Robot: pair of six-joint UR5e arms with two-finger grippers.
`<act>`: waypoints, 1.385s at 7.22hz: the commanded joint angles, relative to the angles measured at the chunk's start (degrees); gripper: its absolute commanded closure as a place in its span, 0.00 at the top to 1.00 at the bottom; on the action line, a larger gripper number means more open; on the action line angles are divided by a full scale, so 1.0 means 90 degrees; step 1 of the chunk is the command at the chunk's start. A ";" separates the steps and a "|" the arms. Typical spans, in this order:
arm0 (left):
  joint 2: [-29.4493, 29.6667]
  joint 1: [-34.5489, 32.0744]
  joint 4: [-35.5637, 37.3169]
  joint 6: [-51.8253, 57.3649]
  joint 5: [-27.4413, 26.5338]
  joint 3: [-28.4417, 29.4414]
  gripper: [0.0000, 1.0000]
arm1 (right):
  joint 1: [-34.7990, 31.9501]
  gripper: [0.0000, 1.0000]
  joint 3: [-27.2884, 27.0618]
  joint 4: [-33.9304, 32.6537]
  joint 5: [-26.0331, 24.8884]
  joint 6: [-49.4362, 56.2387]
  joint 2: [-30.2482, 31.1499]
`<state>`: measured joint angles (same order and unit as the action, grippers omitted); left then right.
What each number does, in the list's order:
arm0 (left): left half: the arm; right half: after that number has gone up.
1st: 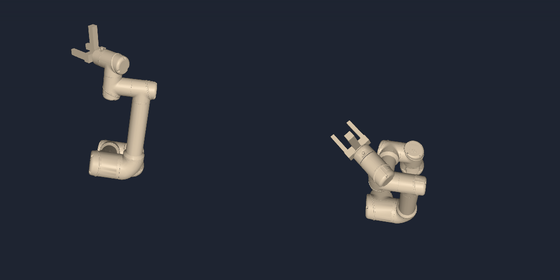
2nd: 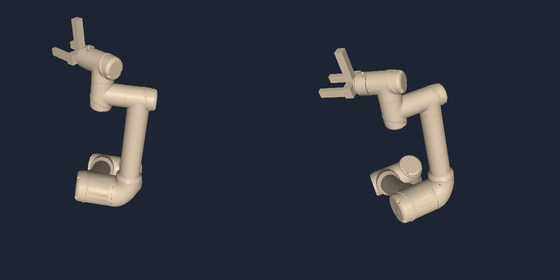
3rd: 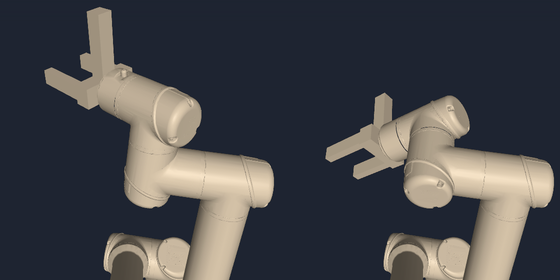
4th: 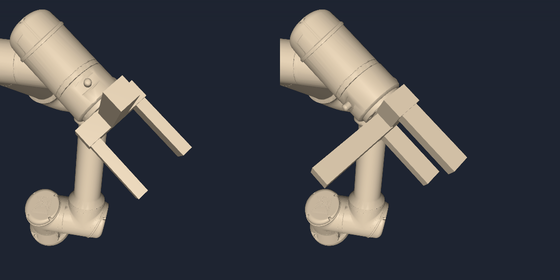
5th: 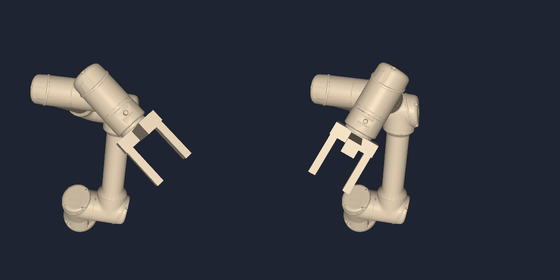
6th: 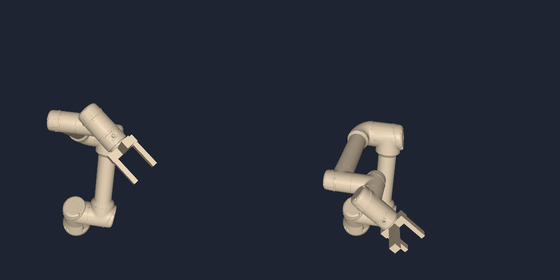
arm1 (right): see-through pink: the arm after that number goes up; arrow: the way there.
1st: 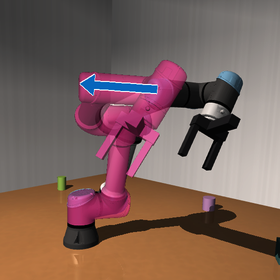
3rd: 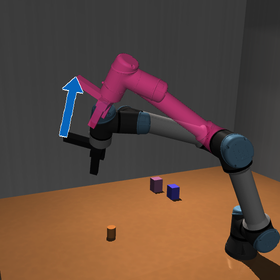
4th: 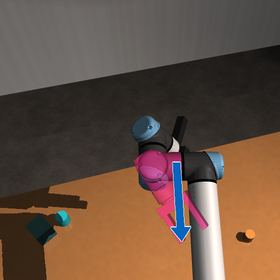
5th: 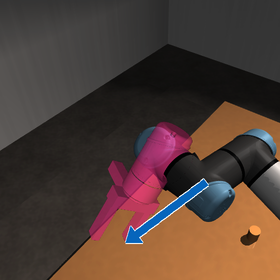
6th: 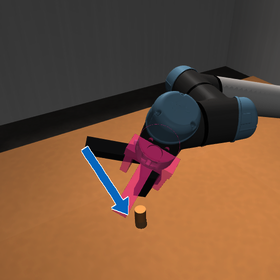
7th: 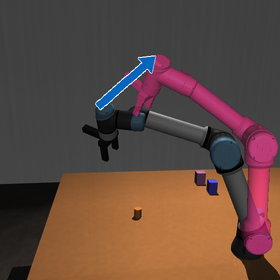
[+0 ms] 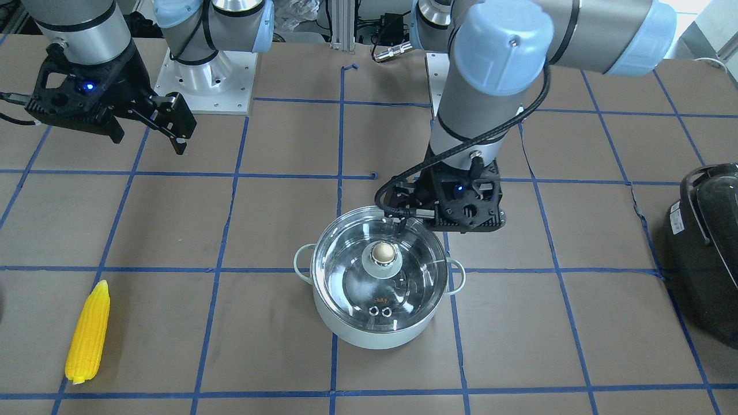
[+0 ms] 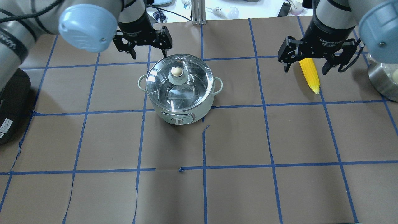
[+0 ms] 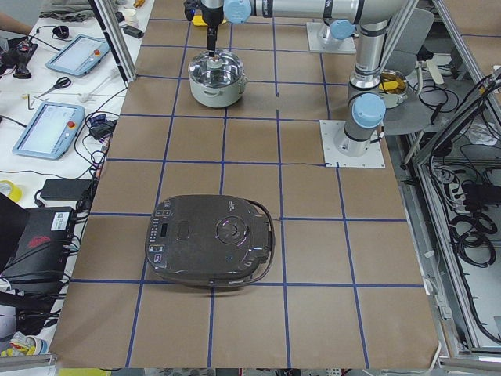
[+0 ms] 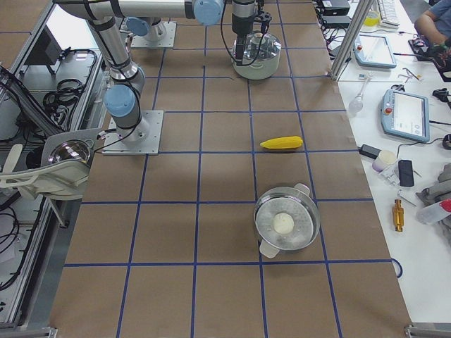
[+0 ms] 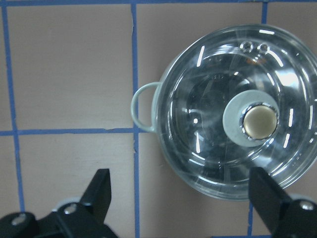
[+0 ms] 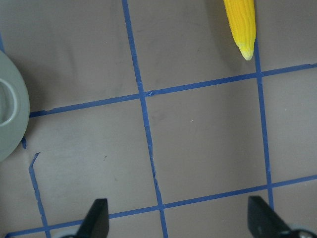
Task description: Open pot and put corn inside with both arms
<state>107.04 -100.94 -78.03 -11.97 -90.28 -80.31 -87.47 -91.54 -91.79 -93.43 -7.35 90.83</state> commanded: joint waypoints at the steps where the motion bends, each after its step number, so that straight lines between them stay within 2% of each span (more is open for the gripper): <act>1: 0.0526 -0.0337 0.0242 -0.0417 0.0012 0.0057 1.00 | 0.0681 1.00 -0.0005 -0.0455 -0.0078 0.0567 -0.0520; 3: 0.0791 -0.0376 0.0622 -0.0583 0.0022 0.0018 1.00 | 0.1551 1.00 -0.0005 -0.1165 -0.0010 0.1835 -0.1221; 5: 0.0880 -0.0396 0.0643 -0.0632 0.0031 -0.0031 0.95 | 0.1701 1.00 -0.0043 -0.2335 -0.0009 0.2445 -0.1837; 7: 0.0831 -0.0523 0.0643 -0.0661 0.0090 -0.0245 0.77 | 0.1701 1.00 -0.0354 -0.3369 0.0417 0.2486 -0.2316; 9: 0.0763 -0.0523 0.0643 -0.0623 0.0119 -0.0314 0.74 | 0.1701 1.00 -0.0512 -0.4269 0.0761 0.3485 -0.2902; 10: 0.0714 -0.0523 0.0643 -0.0594 0.0129 -0.0305 0.61 | 0.1720 1.00 -0.0503 -0.4351 0.0704 0.3772 -0.3021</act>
<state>113.96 -105.60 -72.25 -17.59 -89.23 -82.96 -72.11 -95.82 -128.31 -87.29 22.32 65.81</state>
